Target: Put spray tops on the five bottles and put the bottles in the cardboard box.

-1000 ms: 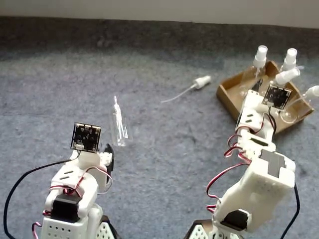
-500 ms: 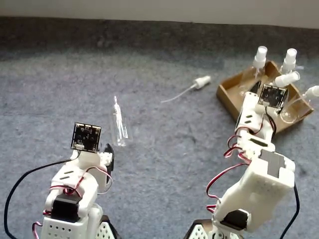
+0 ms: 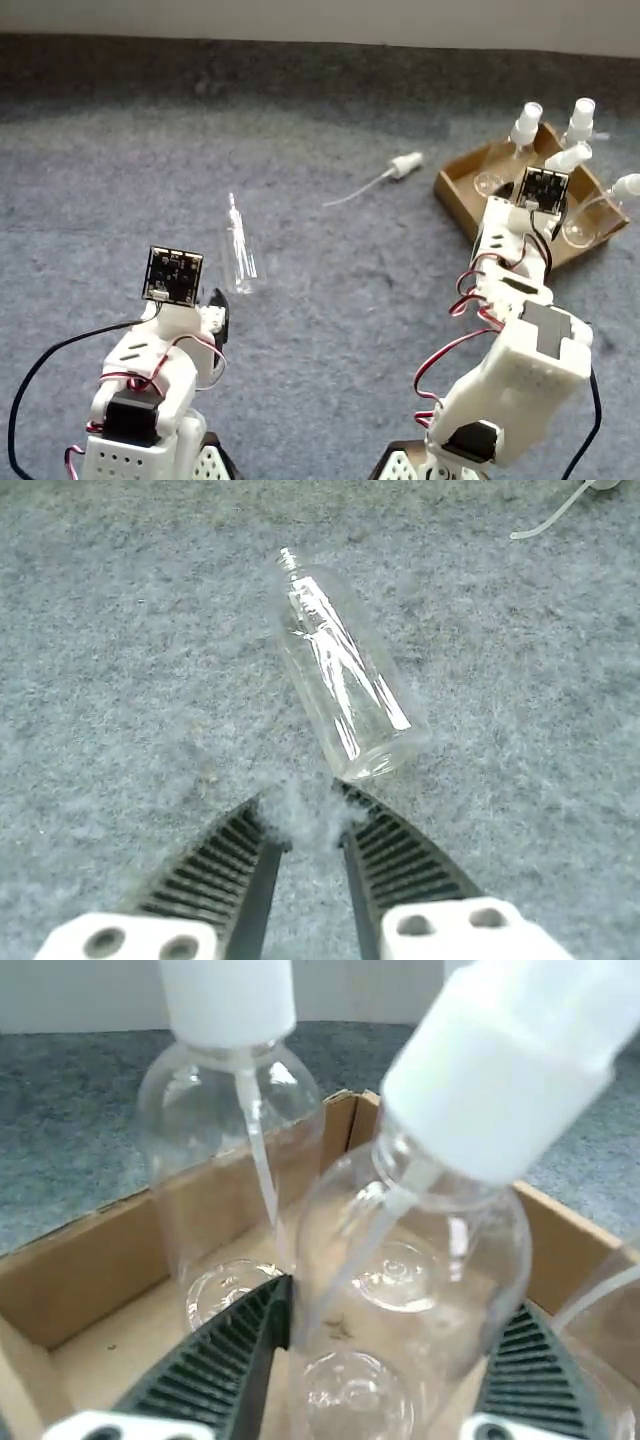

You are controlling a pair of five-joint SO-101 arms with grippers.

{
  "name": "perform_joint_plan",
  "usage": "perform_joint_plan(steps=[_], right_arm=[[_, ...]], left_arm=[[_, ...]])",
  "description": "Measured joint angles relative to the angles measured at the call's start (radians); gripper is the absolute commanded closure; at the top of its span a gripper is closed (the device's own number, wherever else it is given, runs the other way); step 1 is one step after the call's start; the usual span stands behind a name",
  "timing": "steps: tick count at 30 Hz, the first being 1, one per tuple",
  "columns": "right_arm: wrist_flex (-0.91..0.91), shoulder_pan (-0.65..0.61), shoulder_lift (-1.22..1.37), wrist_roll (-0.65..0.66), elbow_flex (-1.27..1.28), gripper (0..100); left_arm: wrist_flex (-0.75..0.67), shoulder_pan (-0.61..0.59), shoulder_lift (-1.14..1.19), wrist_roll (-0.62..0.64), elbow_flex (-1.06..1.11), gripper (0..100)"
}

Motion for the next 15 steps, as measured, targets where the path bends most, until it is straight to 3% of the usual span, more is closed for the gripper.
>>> perform_joint_plan(steps=[6, 15], right_arm=[[0.025, 0.0, -0.066, 0.0, 0.0, 72.8], [0.281, 0.0, -0.195, 0.0, 0.0, 72.8]], left_arm=[[0.0, 0.0, 0.0, 0.0, 0.0, 96], [0.0, 0.0, 0.0, 0.0, 0.0, 96]])
